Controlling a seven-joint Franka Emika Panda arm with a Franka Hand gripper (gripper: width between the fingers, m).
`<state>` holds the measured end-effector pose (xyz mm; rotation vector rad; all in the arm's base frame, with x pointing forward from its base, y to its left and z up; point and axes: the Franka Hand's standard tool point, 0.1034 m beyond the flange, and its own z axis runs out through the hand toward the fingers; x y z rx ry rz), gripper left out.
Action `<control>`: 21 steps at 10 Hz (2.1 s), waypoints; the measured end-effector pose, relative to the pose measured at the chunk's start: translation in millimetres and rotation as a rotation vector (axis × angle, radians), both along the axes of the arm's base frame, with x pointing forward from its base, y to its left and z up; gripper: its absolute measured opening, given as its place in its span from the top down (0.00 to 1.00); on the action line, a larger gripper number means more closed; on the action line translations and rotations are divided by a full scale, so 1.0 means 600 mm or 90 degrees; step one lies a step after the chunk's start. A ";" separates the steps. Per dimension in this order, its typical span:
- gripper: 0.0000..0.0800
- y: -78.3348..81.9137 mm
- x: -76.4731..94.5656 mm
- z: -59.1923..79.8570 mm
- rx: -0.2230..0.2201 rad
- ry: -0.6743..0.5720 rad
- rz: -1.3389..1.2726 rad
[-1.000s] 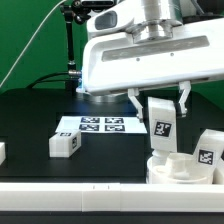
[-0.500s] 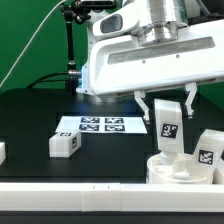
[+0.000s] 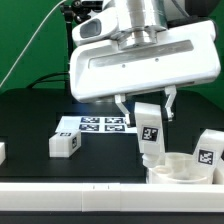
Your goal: Assemble stool
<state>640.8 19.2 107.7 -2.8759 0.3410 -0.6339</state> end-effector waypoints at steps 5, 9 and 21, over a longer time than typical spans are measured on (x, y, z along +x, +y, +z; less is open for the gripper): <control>0.59 0.013 -0.002 -0.005 0.008 0.001 -0.008; 0.59 0.027 -0.006 -0.013 0.010 0.006 -0.001; 0.59 0.033 -0.015 -0.036 0.010 0.018 0.003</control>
Offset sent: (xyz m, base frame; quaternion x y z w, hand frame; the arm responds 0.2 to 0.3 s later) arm 0.0000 0.0000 0.0000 0.0000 0.0000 0.0000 1.0000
